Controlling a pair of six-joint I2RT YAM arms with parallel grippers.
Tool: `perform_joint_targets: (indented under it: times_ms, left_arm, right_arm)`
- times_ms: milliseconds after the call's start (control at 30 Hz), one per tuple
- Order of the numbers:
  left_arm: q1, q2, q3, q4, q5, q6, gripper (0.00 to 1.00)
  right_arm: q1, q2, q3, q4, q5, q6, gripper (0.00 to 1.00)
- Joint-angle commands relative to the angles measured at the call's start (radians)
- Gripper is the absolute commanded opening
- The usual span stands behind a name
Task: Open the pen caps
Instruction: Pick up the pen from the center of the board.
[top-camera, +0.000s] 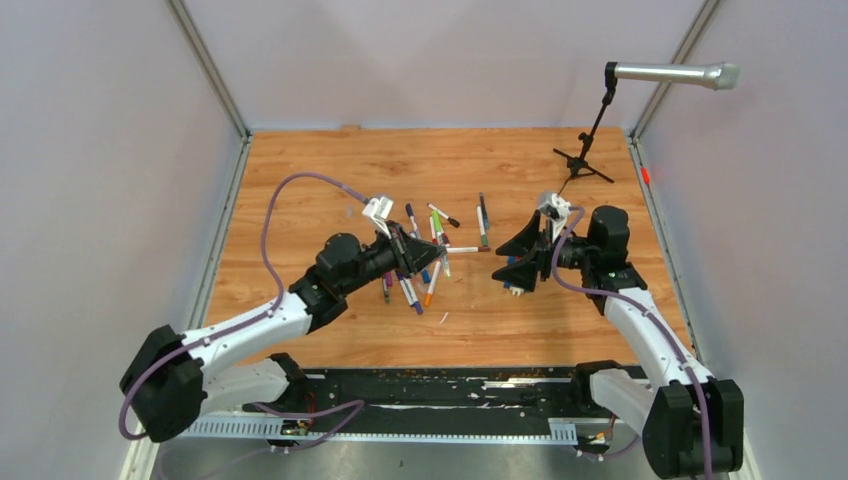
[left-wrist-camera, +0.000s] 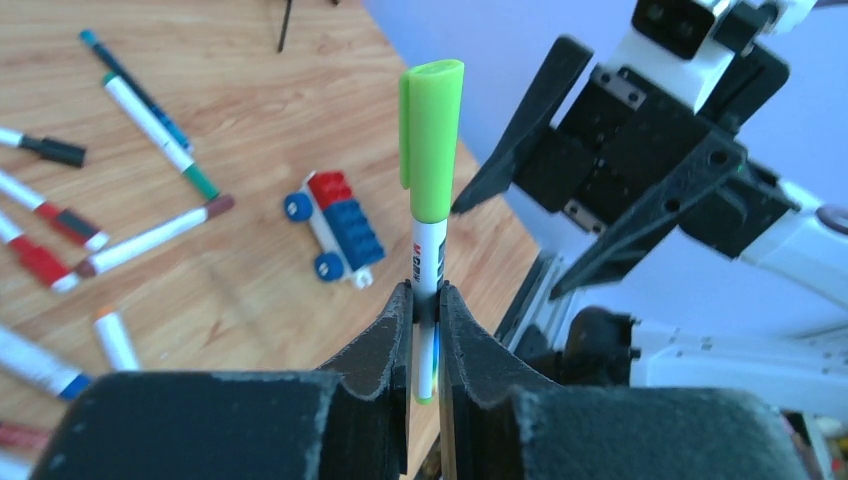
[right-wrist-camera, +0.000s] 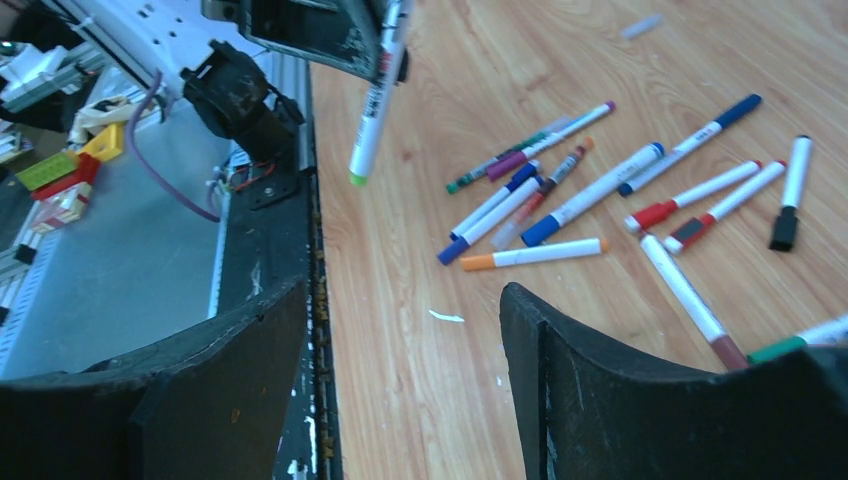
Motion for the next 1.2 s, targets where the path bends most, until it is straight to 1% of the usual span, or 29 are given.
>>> perform_joint_targets:
  times_ms: [0,167,267,533,667,767,833,867,933,967,1000,1033,1067,1100,1167]
  left_arm:
    - [-0.080,0.097,0.010,0.320,-0.211,-0.113,0.00]
    - [-0.155,0.192,0.051,0.390,-0.315,-0.118,0.00]
    - [-0.193,0.235,0.077,0.416,-0.340,-0.110,0.00]
    - [-0.261,0.301,0.102,0.457,-0.375,-0.105,0.00]
    - [-0.280,0.328,0.107,0.471,-0.382,-0.108,0.00]
    - [-0.293,0.348,0.115,0.482,-0.382,-0.109,0.00]
    - [-0.301,0.359,0.125,0.486,-0.381,-0.100,0.00]
    - [-0.303,0.364,0.128,0.487,-0.381,-0.095,0.00]
    - [-0.308,0.370,0.130,0.497,-0.382,-0.087,0.00]
    - [-0.308,0.372,0.128,0.505,-0.382,-0.085,0.00]
    - [-0.309,0.372,0.125,0.517,-0.381,-0.083,0.00]
    - [-0.309,0.371,0.121,0.527,-0.381,-0.083,0.01]
    - [-0.309,0.370,0.115,0.540,-0.383,-0.083,0.06]
    - [-0.309,0.366,0.108,0.550,-0.389,-0.084,0.18]
    - [-0.308,0.348,0.100,0.540,-0.407,-0.083,0.52]
  right_arm:
    - [0.044,-0.013,-0.006,0.148,-0.054,0.125,0.71]
    - [0.088,-0.006,-0.012,0.161,-0.024,0.143,0.71]
    - [0.117,0.006,-0.010,0.128,0.006,0.105,0.71]
    - [0.141,0.033,0.017,0.051,0.108,0.049,0.69]
    - [0.141,0.033,0.017,0.069,0.120,0.080,0.66]
    - [0.141,0.037,0.013,0.091,0.124,0.108,0.62]
    - [0.141,0.044,0.013,0.099,0.126,0.117,0.56]
    - [0.142,0.047,0.013,0.100,0.127,0.117,0.50]
    - [0.144,0.058,0.016,0.094,0.128,0.114,0.31]
    - [0.144,0.060,0.020,0.085,0.137,0.106,0.15]
    - [0.144,0.062,0.024,0.075,0.146,0.100,0.02]
    - [0.144,0.065,0.028,0.065,0.146,0.092,0.00]
    - [0.144,0.067,0.032,0.055,0.139,0.082,0.00]
    - [0.143,0.067,0.034,0.053,0.132,0.076,0.00]
    - [0.144,0.063,0.036,0.051,0.111,0.062,0.00]
